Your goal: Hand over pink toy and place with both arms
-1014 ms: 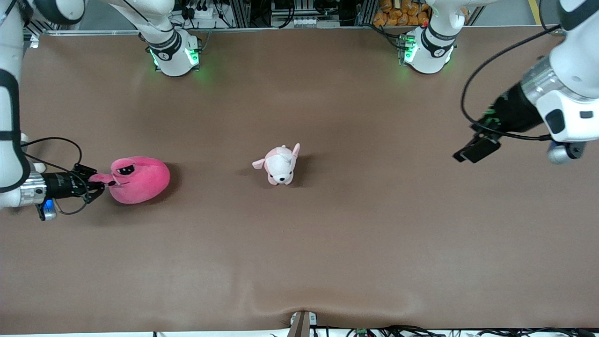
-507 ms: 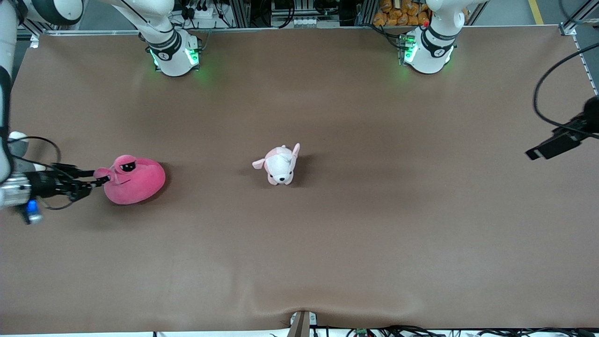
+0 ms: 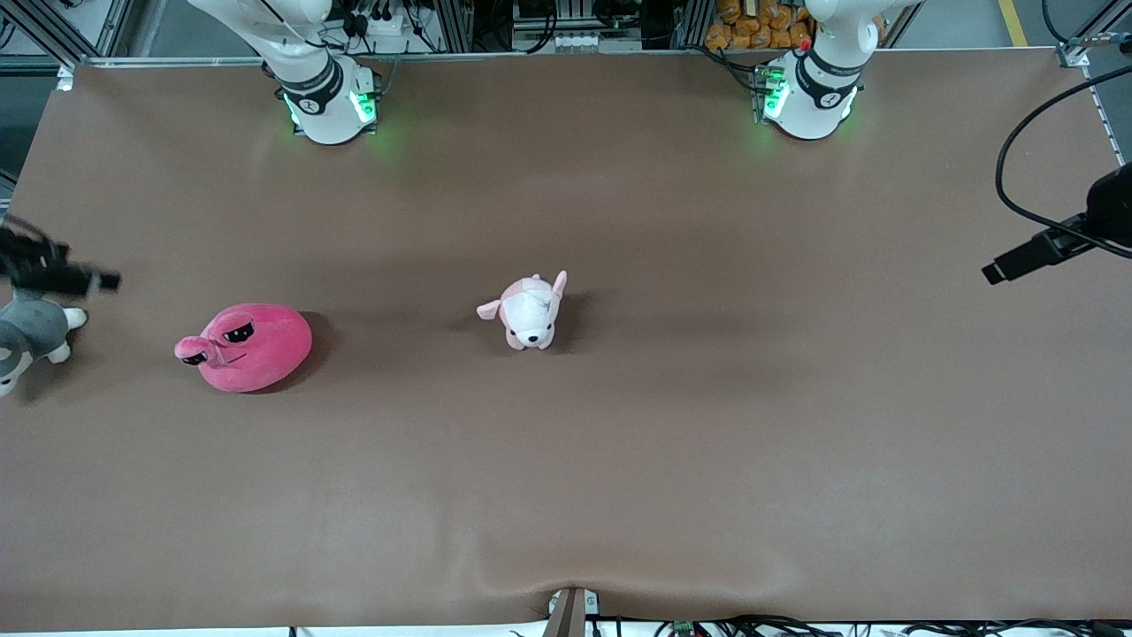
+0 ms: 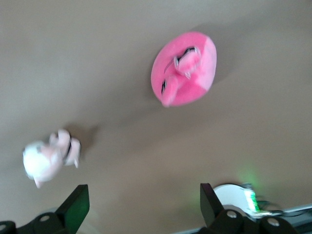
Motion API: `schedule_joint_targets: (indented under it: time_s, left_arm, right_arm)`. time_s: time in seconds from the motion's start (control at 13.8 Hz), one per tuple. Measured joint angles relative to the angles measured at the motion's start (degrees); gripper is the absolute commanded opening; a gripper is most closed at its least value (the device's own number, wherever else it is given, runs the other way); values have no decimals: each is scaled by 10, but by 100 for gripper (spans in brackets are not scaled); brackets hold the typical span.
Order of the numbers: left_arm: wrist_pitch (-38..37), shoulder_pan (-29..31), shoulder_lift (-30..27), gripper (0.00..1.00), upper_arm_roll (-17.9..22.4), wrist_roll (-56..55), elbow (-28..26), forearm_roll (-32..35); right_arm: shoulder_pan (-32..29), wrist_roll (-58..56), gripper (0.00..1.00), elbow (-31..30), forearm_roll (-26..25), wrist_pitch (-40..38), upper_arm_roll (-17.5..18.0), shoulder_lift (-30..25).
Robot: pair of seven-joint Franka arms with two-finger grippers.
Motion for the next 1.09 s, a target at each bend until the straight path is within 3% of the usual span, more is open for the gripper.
schedule_joint_targets:
  time_s: [0.22,0.43,0.65,0.8,1.09]
  left_arm:
    - [-9,-20,-15,100,6,43,-1,5]
    - [-20,-135,-53,100,100,91,-31,11]
    - [-23,-232,-110,100,191,136,-91,13]
    - [-22,-239,-142,100,202,143,-129,13]
    - [25,-236,-214,100,203,143,-229,13]
  right_arm:
    - [14,-123,100,-23,-69,-14,6,-88]
    - [74,-144,100,-161,-115,91,11,-187]
    - [88,-153,100,-307,-121,163,12,-274]
    - [87,-169,100,-333,-122,207,9,-292]
    - [77,-176,100,-330,-125,230,-3,-289]
